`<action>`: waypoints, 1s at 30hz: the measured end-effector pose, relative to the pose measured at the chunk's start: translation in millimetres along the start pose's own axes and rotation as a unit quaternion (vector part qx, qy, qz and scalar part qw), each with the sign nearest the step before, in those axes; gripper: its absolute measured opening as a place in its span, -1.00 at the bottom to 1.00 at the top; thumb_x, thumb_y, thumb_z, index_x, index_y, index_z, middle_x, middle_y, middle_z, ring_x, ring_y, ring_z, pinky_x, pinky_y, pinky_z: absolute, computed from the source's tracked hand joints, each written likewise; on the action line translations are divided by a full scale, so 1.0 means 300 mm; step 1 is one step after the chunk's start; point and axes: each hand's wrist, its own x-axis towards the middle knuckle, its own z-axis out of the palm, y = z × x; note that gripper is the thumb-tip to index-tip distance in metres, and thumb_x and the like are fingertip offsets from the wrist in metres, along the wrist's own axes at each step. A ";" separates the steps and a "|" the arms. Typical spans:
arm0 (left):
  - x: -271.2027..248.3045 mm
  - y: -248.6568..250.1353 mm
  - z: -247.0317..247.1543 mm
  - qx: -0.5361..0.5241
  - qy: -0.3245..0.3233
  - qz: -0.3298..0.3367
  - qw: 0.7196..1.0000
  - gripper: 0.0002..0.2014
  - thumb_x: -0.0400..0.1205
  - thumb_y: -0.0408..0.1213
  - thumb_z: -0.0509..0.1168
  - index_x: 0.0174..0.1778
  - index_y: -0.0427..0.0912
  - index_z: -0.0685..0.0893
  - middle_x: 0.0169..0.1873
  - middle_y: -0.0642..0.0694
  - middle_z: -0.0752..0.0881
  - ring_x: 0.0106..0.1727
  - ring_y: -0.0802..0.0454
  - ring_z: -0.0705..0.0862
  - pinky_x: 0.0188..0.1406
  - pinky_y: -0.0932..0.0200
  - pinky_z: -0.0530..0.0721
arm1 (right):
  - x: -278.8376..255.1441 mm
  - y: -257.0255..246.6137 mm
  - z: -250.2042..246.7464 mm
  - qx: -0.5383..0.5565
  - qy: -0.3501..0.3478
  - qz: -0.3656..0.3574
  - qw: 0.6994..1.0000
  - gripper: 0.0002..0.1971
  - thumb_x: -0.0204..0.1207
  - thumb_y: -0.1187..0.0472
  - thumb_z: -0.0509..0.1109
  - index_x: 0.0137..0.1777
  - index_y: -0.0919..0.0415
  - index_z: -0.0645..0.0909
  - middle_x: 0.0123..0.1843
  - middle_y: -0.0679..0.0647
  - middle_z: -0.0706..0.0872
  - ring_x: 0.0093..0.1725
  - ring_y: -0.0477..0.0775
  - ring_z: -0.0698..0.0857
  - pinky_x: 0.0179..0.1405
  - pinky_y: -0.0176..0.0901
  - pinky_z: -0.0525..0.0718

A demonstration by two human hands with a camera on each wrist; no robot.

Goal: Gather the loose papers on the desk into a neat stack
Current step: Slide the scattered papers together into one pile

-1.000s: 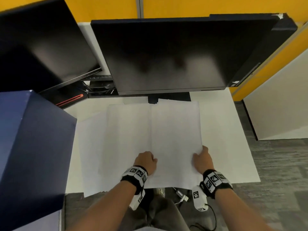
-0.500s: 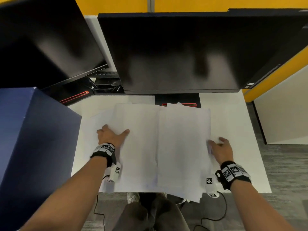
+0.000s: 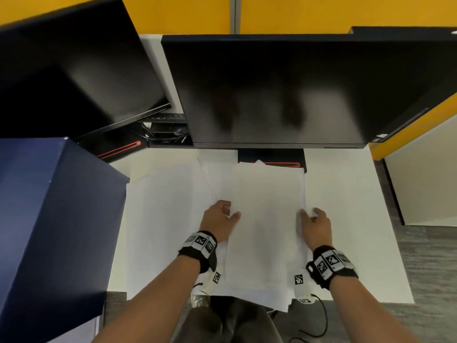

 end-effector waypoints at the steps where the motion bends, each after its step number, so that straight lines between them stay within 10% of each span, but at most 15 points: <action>1: -0.003 -0.003 -0.013 -0.018 0.026 -0.020 0.999 -0.54 0.57 0.10 0.41 0.29 -0.08 0.62 -0.06 0.08 0.72 -0.02 0.08 0.70 0.02 0.23 0.62 | 0.009 0.006 -0.016 0.003 0.020 0.014 1.000 -0.30 0.57 -0.13 0.32 0.60 0.25 0.31 0.46 0.34 0.53 0.34 0.32 0.61 0.39 0.07 0.54; 5: -0.015 0.007 0.003 0.042 -0.001 -0.049 0.998 -0.58 0.63 0.14 0.30 0.29 -0.04 0.57 -0.14 0.06 0.74 0.06 -0.04 0.74 0.14 0.12 0.68 | 0.024 -0.016 -0.003 -0.025 0.007 0.030 0.999 -0.36 0.55 -0.12 0.31 0.48 0.35 0.44 0.45 0.37 0.44 0.30 0.39 0.59 0.38 0.08 0.53; 9: -0.024 0.066 0.081 0.123 -0.044 0.012 0.991 -0.57 0.73 -0.01 0.18 0.42 -0.21 0.47 0.24 -0.22 0.70 0.25 -0.23 0.69 0.23 -0.06 0.67 | 0.001 -0.087 0.075 -0.045 -0.064 -0.054 0.995 -0.38 0.46 0.04 0.36 0.54 0.07 0.38 0.31 0.22 0.45 0.17 0.32 0.59 0.34 0.16 0.57; 23: -0.196 -0.116 0.078 0.168 -0.047 -0.013 0.985 -0.60 0.69 0.09 0.21 0.24 -0.16 0.57 0.16 -0.13 0.71 0.19 -0.13 0.68 0.12 0.10 0.61 | -0.229 0.109 0.060 -0.120 -0.063 -0.017 0.991 -0.33 0.58 0.31 0.31 0.65 0.30 0.13 0.48 0.38 0.45 0.37 0.41 0.55 0.34 0.11 0.53; 30: -0.039 -0.247 -0.304 0.078 0.258 -0.255 0.929 -0.06 0.31 0.32 0.36 0.49 -0.22 0.40 0.39 -0.31 0.48 0.40 -0.34 0.48 0.35 -0.31 0.53 | -0.138 0.078 -0.029 -0.051 -0.009 0.012 0.999 -0.36 0.50 0.13 0.44 0.55 0.29 0.36 0.32 0.33 0.63 0.07 0.22 0.64 0.04 -0.12 0.53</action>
